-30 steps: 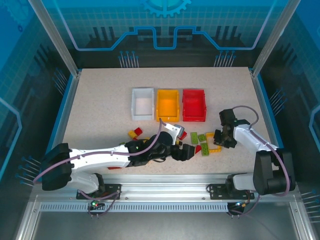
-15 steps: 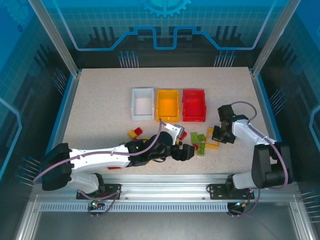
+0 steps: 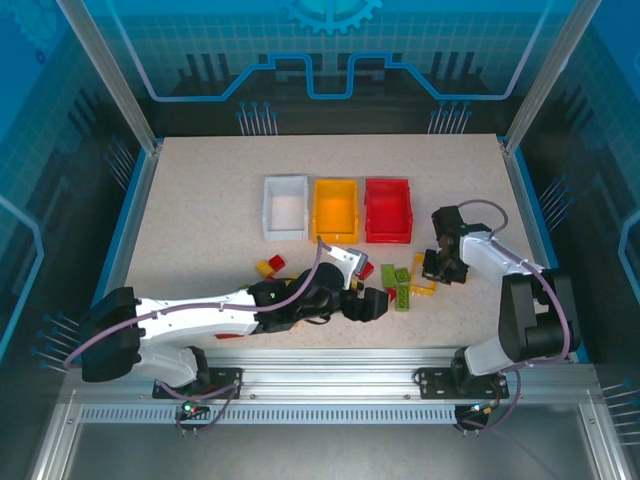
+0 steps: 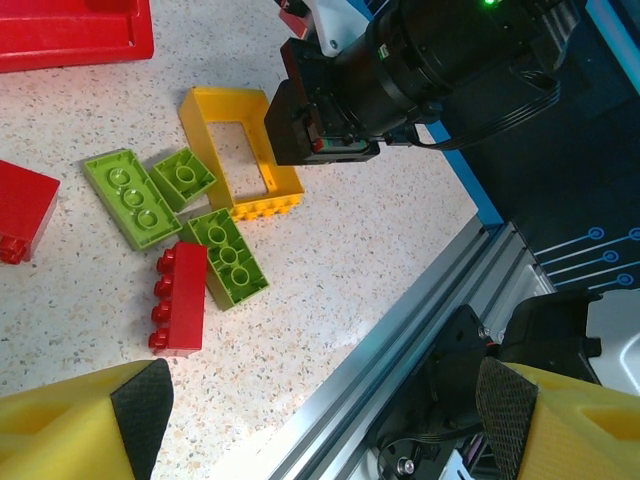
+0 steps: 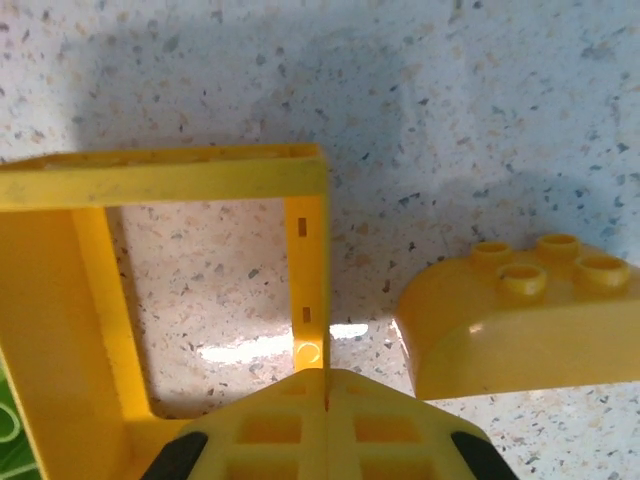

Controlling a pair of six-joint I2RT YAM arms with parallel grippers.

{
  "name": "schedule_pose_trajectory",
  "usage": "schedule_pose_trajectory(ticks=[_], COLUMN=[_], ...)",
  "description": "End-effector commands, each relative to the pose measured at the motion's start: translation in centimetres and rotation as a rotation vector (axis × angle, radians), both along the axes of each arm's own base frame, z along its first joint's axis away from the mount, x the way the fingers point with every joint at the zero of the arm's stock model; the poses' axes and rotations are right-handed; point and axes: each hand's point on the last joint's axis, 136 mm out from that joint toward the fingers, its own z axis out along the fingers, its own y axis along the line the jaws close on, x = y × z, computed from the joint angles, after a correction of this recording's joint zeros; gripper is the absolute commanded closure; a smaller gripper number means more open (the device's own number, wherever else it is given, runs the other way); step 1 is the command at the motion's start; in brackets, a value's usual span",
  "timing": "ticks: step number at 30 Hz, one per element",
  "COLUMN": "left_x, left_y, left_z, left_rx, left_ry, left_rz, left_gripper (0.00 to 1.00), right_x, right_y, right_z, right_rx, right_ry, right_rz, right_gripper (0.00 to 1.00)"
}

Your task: Sort the legos into containers by color

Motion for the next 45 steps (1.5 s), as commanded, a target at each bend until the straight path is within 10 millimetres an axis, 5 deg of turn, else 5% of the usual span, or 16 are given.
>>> schedule_pose_trajectory(ticks=[1, 9, 14, 23, 35, 39, 45], left_x=[0.2, 3.1, 6.6, 10.8, 11.0, 10.5, 9.1], left_y=[0.2, 2.7, 4.6, 7.1, 8.8, 10.1, 12.5], left_z=[2.7, 6.8, 8.9, 10.0, 8.8, 8.0, 6.1], left_rx=[-0.034, -0.020, 0.004, 0.124, 0.215, 0.239, 0.284], left_ry=[-0.045, -0.089, -0.087, -0.078, -0.064, -0.051, -0.007], left_rz=[0.015, 0.149, 0.244, 0.405, 0.463, 0.483, 0.514], left_gripper=[0.16, 0.15, 0.15, 0.15, 0.15, 0.15, 0.15], right_x=[0.8, 4.4, 9.2, 17.3, 20.0, 20.0, 19.9], right_y=[-0.1, 0.9, 3.8, 8.1, 9.8, 10.0, 10.3], right_z=[2.0, 11.7, 13.5, 10.0, 3.5, 3.4, 6.5], right_rx=[-0.053, -0.164, -0.127, -0.085, -0.064, -0.064, -0.052], right_ry=[-0.060, -0.394, -0.412, -0.289, -0.133, -0.135, -0.209], right_rz=[0.016, 0.094, 0.176, 0.220, 0.210, 0.210, 0.210], right_gripper=[1.00, 1.00, 1.00, 1.00, 1.00, 0.92, 0.75])
